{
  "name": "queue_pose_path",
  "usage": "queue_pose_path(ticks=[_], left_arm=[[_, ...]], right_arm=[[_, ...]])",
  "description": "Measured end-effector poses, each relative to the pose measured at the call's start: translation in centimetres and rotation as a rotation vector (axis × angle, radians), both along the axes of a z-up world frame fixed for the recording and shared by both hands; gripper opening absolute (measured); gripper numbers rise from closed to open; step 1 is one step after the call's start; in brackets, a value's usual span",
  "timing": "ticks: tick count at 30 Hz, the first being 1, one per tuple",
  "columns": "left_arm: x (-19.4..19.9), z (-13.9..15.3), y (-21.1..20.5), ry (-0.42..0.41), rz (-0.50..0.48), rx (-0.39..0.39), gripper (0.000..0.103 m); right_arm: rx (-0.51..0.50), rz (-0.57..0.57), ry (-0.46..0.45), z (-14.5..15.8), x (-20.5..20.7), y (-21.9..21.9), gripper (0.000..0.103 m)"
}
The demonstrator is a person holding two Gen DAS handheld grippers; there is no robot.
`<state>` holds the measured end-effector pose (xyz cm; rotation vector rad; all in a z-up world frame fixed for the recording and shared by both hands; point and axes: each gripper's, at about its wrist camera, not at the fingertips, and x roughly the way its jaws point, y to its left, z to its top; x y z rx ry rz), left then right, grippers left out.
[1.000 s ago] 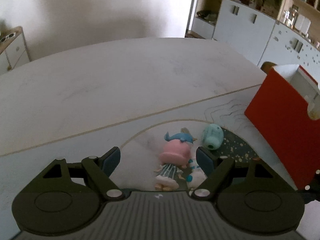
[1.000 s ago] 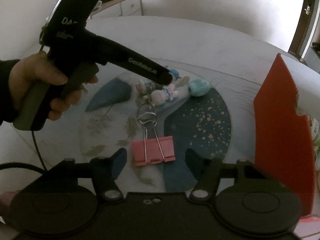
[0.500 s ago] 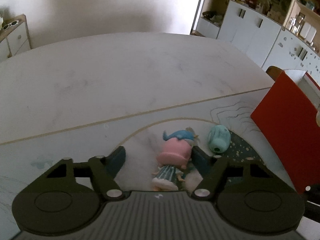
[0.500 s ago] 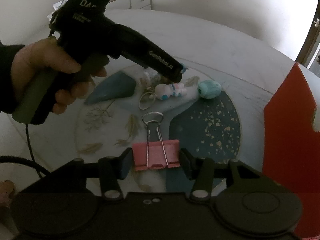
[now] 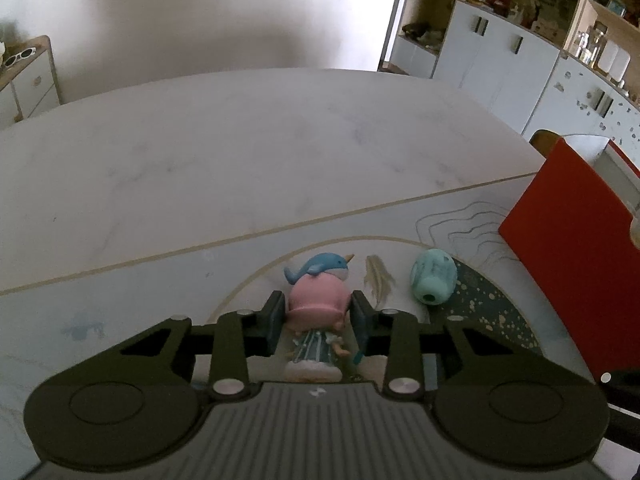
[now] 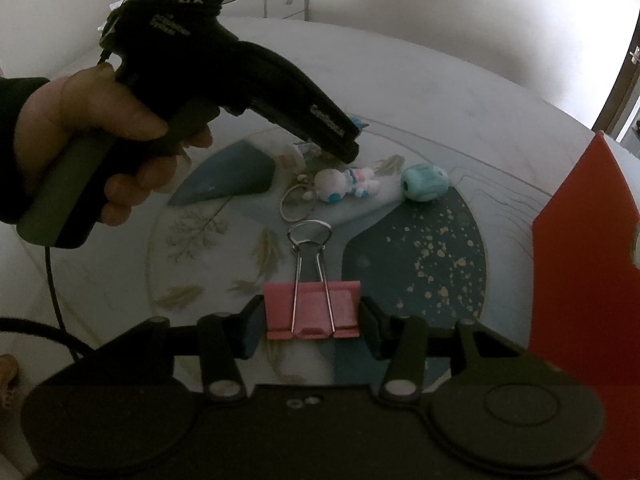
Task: Organize rigid objects
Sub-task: 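Grasp the pink figurine with the left tool while the right tool grasps the pink binder clip, then carry the pink figurine and pink binder clip into the red box with both tools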
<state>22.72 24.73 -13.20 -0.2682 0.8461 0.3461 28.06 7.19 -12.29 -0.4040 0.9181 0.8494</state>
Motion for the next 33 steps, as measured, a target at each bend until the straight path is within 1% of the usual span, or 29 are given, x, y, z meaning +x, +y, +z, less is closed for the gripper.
queue_pose_path(ticks=[4, 9, 17, 19, 22, 29, 33], left_arm=[[-0.1, 0.2, -0.1, 0.024, 0.017, 0.009, 0.034], [-0.7, 0.7, -0.4, 0.041, 0.03, 0.003, 0.034], [-2.8, 2.3, -1.0, 0.029, 0.054, -0.019, 0.032], [-3.4, 2.8, -1.5, 0.025, 0.058, -0.013, 0.032], [-4.0, 3.7, -2.1, 0.014, 0.06, -0.014, 0.032], [-5.2, 7.2, -4.2, -0.038, 0.054, -0.001, 0.032], [-5.2, 9.7, -6.0, -0.074, 0.042, 0.008, 0.032]], right_arm=[[0.028, -0.025, 0.022, 0.5, -0.1, -0.7, 0.048], [0.077, -0.07, 0.054, 2.0, -0.4, -2.1, 0.048], [0.137, -0.123, 0.064, 5.1, -0.8, -4.8, 0.048], [0.153, -0.135, 0.066, 6.0, -0.9, -5.5, 0.048], [0.175, -0.142, 0.053, 7.5, -0.9, -6.8, 0.048], [0.218, -0.161, 0.023, 10.7, -0.7, -10.1, 0.048], [0.231, -0.166, 0.018, 11.8, -0.2, -12.1, 0.048]])
